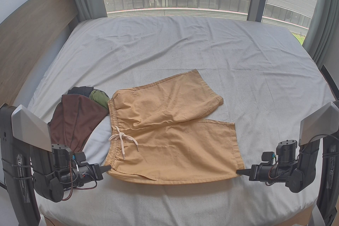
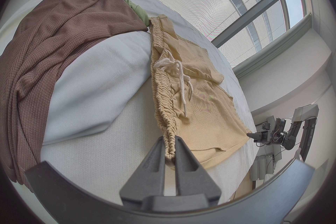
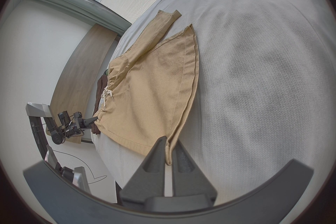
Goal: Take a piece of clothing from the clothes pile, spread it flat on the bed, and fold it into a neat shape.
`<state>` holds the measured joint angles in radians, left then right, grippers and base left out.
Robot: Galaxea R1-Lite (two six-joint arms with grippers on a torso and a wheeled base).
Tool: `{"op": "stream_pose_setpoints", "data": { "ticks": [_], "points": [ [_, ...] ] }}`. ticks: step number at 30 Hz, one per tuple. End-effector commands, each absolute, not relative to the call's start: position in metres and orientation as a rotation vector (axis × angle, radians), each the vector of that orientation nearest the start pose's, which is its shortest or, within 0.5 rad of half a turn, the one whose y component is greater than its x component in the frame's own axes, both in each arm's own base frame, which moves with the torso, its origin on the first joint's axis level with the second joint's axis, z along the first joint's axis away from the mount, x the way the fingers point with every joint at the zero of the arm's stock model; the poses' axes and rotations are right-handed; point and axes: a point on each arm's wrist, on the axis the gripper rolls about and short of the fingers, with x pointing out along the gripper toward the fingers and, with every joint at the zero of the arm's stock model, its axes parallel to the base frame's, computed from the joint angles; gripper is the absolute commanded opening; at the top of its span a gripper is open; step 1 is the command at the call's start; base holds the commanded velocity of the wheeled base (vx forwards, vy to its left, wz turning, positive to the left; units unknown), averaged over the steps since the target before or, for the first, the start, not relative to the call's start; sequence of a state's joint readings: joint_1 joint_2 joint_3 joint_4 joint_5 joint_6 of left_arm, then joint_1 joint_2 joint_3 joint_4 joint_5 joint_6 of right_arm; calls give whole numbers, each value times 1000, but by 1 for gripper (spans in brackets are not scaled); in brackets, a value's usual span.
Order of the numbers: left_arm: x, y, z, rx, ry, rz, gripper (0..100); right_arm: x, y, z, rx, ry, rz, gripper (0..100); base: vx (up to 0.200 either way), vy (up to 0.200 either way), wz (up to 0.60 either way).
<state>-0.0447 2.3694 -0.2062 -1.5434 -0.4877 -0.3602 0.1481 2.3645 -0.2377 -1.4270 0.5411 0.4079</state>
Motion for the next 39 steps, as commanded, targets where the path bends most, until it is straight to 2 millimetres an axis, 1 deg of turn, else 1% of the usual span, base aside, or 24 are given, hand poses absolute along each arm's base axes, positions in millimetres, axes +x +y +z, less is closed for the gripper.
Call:
{"op": "stream_pose_setpoints", "data": {
  "ticks": [1, 11, 14, 15, 19, 20, 21, 23, 25, 27, 28, 30, 34, 35, 37, 39],
  "points": [
    [260, -22, -38, -480, 709, -399, 0, 257, 50, -43, 515, 831, 511, 0, 0, 0, 0],
    [260, -22, -37, -480, 705, -401, 0, 257, 50, -42, 514, 828, 510, 0, 0, 0, 0],
    [259, -22, -34, -485, 700, -403, 0, 254, 50, -41, 514, 831, 512, 0, 0, 0, 0],
    [258, -22, -30, -486, 691, -407, 0, 252, 49, -40, 512, 830, 512, 0, 0, 0, 0],
    [253, -23, -12, -480, 646, -426, 0, 244, 50, -30, 505, 801, 527, 0, 0, 0, 0],
    [253, -24, -10, -478, 641, -429, 0, 243, 49, -29, 504, 800, 526, 0, 0, 0, 0],
    [250, -25, -3, -476, 625, -436, 0, 242, 49, -25, 503, 792, 528, 0, 0, 0, 0],
    [246, -26, 3, -473, 614, -445, 0, 239, 48, -22, 502, 786, 527, 0, 0, 0, 0],
    [240, -29, 5, -470, 624, -452, 0, 236, 47, -21, 501, 791, 525, 0, 0, 0, 0],
    [240, -29, 5, -470, 624, -452, 0, 236, 47, -21, 501, 791, 525, 0, 0, 0, 0],
    [233, -29, 5, -465, 642, -446, 0, 234, 46, -18, 500, 787, 525, 0, 0, 0, 0],
    [229, -28, 4, -467, 657, -443, 0, 233, 46, -15, 495, 777, 529, 0, 0, 0, 0],
    [230, -28, 5, -465, 651, -442, 0, 235, 45, -10, 492, 749, 532, 0, 0, 0, 0],
    [233, -27, 6, -463, 634, -443, 0, 237, 46, -4, 485, 705, 544, 0, 0, 0, 0],
    [236, -27, 9, -459, 612, -448, 0, 239, 46, 1, 481, 668, 555, 0, 0, 0, 0],
    [241, -28, 17, -460, 571, -454, 0, 244, 46, 11, 476, 616, 563, 0, 0, 0, 0]
  ]
}}
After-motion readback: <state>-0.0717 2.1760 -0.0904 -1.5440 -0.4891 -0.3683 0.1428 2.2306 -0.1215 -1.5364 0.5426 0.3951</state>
